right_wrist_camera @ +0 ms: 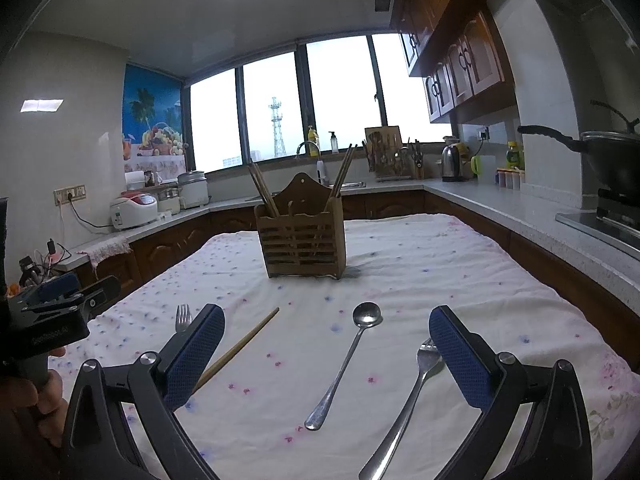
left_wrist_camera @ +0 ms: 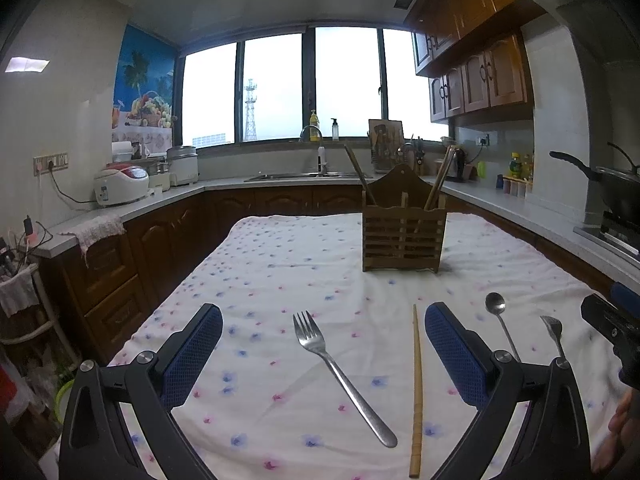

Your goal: Organize utensils

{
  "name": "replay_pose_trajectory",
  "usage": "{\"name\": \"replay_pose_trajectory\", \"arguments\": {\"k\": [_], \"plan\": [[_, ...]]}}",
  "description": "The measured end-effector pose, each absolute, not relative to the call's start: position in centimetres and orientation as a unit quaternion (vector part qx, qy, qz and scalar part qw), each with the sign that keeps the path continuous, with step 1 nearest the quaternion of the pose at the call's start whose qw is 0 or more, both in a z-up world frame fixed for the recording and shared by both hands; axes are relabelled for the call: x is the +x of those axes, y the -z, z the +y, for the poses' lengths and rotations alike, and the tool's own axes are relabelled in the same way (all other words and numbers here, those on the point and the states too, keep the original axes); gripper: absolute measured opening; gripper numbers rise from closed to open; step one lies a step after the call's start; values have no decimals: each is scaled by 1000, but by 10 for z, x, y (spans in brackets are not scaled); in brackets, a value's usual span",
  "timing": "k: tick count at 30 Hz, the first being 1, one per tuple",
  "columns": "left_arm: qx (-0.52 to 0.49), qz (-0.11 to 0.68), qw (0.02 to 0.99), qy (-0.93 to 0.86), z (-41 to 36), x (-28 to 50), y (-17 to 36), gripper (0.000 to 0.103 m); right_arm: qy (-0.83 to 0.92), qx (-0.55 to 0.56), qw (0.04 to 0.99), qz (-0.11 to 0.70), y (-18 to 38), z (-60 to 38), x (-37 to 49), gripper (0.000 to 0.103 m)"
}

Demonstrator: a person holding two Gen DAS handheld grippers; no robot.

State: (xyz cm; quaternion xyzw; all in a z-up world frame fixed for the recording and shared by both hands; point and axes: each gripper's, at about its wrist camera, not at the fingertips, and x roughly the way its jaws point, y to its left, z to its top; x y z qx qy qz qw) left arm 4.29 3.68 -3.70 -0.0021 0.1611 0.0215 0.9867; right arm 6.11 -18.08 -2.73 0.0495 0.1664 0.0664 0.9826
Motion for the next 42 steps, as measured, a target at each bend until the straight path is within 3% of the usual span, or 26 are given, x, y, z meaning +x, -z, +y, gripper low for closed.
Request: {"name": "replay_pose_trajectory", "arguments": {"k": [42], "plan": [[-6,165,986,-28,34,42,40,102,-69,49,982,168,29,-179,62,103]]}}
